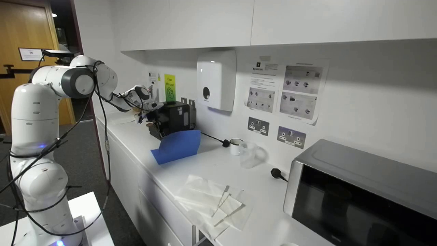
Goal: Fold the blue towel in half
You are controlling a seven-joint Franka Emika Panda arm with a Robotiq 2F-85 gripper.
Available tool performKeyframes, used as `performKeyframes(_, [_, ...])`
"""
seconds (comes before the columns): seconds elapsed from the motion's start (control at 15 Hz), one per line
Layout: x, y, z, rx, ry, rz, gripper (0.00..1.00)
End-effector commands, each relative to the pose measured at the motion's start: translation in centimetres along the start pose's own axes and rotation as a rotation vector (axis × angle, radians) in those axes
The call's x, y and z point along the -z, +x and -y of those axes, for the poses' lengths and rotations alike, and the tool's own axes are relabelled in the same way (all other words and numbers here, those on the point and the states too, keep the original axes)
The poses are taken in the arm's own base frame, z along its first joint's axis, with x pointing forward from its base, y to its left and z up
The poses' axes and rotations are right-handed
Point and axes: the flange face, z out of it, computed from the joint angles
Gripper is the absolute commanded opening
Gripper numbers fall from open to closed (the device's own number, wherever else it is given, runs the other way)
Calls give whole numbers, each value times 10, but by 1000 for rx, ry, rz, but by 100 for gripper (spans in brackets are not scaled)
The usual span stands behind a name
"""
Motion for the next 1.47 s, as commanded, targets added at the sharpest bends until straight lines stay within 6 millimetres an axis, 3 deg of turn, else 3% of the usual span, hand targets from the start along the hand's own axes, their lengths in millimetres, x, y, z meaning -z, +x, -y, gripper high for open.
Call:
performKeyframes(0.0, [1,0,0,0,-1,1,1])
performKeyframes(0.6, [7,-1,8,10,-5,2,0])
performKeyframes(1.4, [38,-9,45,72,15,-40,0])
